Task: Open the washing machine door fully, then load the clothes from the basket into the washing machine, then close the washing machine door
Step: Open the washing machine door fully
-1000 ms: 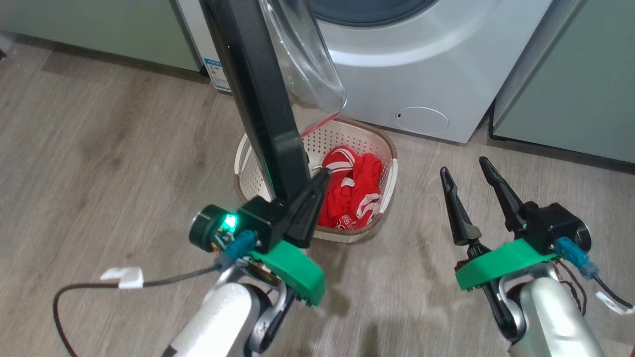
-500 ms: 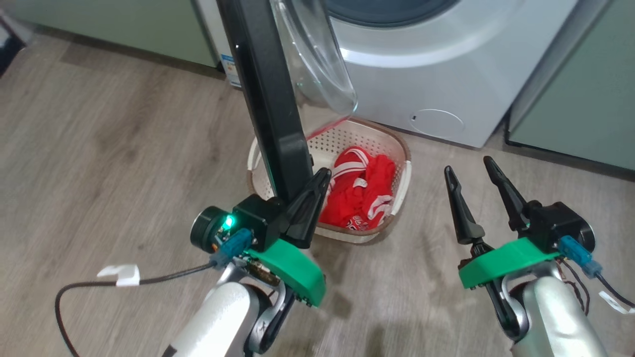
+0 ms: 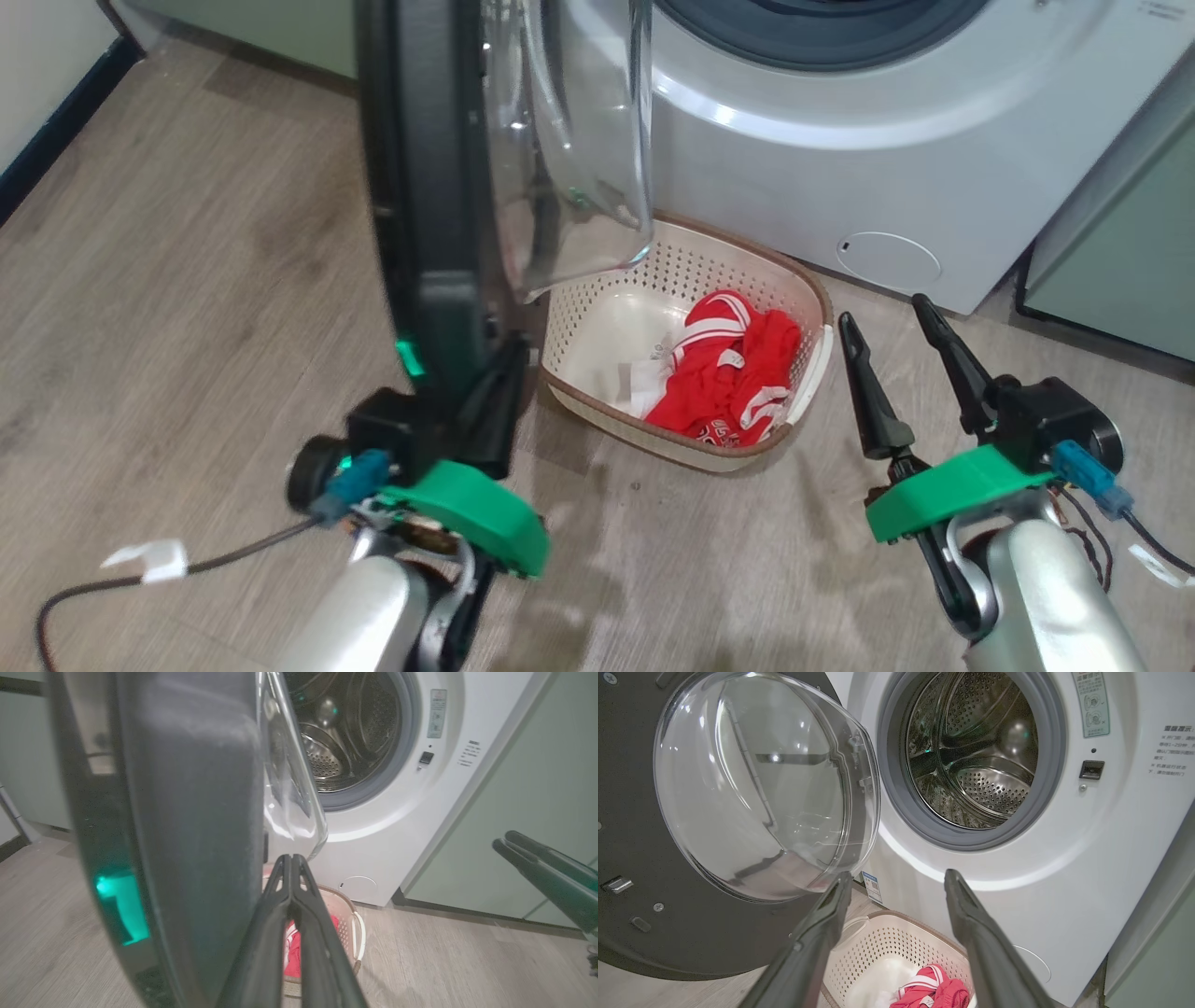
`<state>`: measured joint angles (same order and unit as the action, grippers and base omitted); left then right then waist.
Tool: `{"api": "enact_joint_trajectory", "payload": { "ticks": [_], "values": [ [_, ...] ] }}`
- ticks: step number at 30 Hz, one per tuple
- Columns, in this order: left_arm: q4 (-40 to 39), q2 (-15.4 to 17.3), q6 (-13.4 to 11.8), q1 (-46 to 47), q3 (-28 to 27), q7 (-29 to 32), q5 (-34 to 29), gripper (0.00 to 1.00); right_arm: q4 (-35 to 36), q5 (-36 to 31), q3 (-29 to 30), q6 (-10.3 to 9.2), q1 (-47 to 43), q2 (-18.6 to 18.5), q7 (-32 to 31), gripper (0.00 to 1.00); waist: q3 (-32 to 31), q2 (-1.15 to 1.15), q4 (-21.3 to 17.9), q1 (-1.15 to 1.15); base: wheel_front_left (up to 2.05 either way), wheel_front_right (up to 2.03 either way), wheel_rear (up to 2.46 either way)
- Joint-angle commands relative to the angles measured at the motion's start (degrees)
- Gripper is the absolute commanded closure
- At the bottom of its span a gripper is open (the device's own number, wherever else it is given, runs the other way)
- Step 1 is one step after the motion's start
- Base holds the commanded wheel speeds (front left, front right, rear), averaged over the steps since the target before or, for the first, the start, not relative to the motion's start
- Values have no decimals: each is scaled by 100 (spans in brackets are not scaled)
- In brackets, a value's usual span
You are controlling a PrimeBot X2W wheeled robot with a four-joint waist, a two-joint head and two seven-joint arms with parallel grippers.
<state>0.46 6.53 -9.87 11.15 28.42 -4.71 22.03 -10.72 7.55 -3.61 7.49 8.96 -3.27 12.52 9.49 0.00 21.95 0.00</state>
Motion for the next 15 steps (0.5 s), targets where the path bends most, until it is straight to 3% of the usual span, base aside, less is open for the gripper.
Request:
{"api": "enact_joint_trajectory", "payload": {
  "ticks": [1, 15],
  "values": [
    [-172, 115, -78, 96, -318, -70, 54, 100, 203, -24, -140, 0, 192, 39, -14, 0, -4, 0, 28, 0, 0, 0, 0],
    [216, 695, -201, 220, -1648, -386, 732, 100, 293, -69, -193, 0, 286, 39, -110, 0, 184, 0, -9, 0, 0, 0, 0]
  ]
}}
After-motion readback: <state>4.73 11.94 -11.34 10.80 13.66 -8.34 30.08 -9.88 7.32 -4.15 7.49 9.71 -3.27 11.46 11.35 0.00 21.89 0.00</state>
